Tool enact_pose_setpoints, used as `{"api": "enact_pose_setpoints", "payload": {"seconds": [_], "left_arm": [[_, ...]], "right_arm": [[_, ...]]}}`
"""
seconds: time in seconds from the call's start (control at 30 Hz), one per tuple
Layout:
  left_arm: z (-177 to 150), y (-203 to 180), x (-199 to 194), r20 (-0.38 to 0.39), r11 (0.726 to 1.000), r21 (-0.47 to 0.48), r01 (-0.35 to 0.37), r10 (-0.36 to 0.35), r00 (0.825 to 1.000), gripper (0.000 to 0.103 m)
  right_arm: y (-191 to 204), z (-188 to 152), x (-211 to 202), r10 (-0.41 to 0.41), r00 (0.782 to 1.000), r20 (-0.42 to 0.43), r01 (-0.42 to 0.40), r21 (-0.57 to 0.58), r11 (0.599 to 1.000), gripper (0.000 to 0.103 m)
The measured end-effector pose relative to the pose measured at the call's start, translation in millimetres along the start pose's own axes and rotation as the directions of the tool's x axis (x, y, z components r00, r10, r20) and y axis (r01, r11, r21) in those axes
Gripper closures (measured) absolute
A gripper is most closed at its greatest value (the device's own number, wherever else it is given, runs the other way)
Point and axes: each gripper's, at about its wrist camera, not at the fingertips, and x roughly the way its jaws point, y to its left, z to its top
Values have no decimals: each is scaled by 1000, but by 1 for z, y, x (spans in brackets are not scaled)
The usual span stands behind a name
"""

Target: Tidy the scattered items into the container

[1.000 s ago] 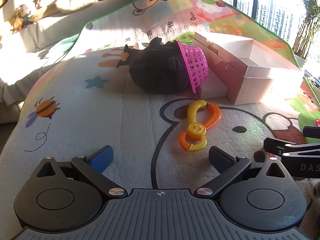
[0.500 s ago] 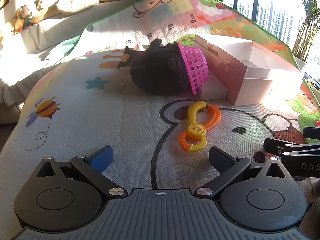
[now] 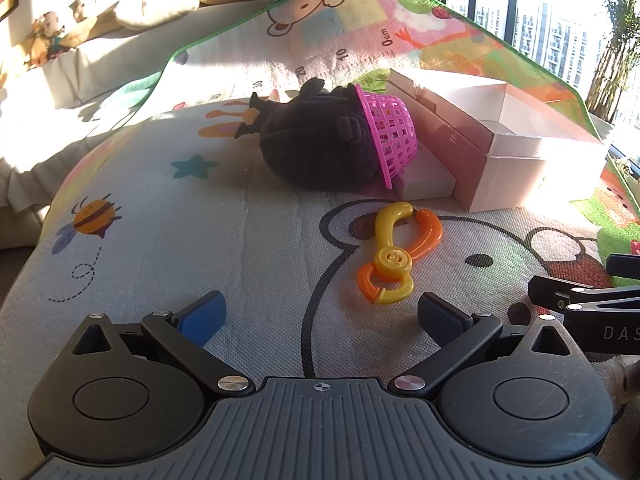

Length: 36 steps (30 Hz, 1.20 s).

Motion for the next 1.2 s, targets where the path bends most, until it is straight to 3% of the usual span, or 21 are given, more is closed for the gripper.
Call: {"api": "enact_pose_setpoints", "payload": {"seconds": [1.2], "left_arm": [[0, 4, -1, 0, 1000, 1, 5, -5, 1000, 0]], "right_arm": [[2, 1, 1, 2, 1000, -4, -2, -8, 1000, 0]]}}
